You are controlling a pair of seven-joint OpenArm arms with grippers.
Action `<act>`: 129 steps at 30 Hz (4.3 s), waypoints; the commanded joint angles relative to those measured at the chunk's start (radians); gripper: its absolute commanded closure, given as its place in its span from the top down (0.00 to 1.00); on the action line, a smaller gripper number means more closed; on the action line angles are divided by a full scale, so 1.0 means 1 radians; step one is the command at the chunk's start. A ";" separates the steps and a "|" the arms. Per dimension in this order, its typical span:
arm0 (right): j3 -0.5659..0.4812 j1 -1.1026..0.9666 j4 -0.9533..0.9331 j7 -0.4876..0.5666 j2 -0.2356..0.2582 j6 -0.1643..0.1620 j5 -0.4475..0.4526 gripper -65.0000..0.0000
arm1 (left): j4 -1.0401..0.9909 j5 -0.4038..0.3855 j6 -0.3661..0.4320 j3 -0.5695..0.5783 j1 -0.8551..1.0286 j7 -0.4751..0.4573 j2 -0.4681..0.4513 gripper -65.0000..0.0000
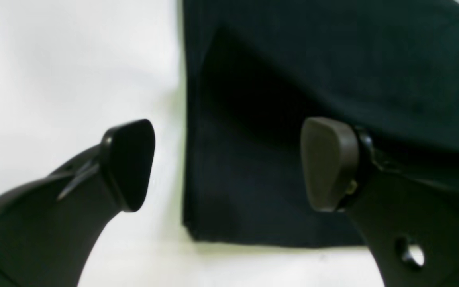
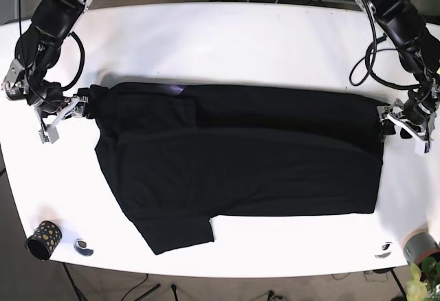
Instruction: Fold the T-shirt properly
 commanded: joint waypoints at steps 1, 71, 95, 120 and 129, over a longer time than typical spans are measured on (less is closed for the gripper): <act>0.001 -0.005 0.041 0.046 0.012 0.005 -0.039 0.77 | 0.054 -0.020 -0.007 0.058 0.033 -0.106 -0.023 0.81; 0.009 -0.307 0.406 -0.017 -0.129 0.005 -0.087 0.11 | -0.021 0.149 -0.007 -0.053 0.231 -0.262 -0.085 0.00; 0.056 -0.591 0.717 -0.019 -0.262 0.005 -0.085 0.85 | 0.191 0.142 -0.007 -0.099 0.472 -0.261 -0.057 0.58; -0.088 -0.485 0.588 -0.066 -0.236 0.005 0.148 0.19 | 0.326 0.032 -0.007 -0.039 0.409 -0.106 0.040 0.81; -0.088 -0.424 0.426 -0.034 -0.173 0.005 0.148 0.21 | 0.251 0.122 -0.007 -0.031 0.412 -0.112 0.041 0.81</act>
